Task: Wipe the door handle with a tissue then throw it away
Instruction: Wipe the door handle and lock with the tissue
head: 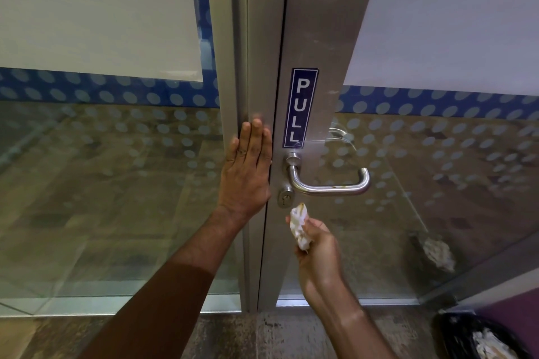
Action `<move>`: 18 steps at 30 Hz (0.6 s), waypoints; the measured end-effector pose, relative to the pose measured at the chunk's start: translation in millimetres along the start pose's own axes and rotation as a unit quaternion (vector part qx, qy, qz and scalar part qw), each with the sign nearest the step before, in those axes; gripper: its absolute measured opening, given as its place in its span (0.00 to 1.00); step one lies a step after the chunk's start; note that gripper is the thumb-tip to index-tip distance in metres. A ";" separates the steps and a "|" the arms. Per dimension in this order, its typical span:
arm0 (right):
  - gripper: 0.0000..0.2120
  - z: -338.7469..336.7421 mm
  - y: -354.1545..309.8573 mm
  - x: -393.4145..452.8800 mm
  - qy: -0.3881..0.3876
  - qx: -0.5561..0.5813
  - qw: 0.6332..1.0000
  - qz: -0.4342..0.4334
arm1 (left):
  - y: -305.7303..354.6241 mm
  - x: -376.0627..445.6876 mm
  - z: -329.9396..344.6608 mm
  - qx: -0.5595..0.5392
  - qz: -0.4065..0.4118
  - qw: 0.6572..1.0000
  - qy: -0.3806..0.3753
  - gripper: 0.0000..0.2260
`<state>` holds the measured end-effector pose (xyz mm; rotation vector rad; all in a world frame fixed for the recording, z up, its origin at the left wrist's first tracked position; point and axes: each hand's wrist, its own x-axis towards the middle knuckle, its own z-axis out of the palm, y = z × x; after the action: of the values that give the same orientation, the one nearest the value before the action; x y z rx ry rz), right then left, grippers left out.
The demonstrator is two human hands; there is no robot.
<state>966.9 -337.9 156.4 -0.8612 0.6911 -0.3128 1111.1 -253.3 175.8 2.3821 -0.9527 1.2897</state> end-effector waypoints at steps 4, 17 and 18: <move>0.09 -11.8 -10.1 -26.5 -0.093 -0.007 0.994 -0.064 | -0.5 -0.2 1.9 0.008 -0.003 1.000 0.002 0.50; 0.10 -23.0 -139.7 -6.7 -0.131 -0.285 0.886 -0.341 | 0.0 -0.2 2.9 -0.001 -0.002 1.000 0.009 0.49; 0.07 -21.3 -141.9 -2.8 -0.125 -0.325 0.870 -0.350 | -0.5 -0.3 3.1 0.001 -0.002 1.000 0.008 0.49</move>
<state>953.1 -437.6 258.7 -1.7718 0.1981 -0.6199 1113.3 -254.4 173.9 2.3693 -0.9425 1.3079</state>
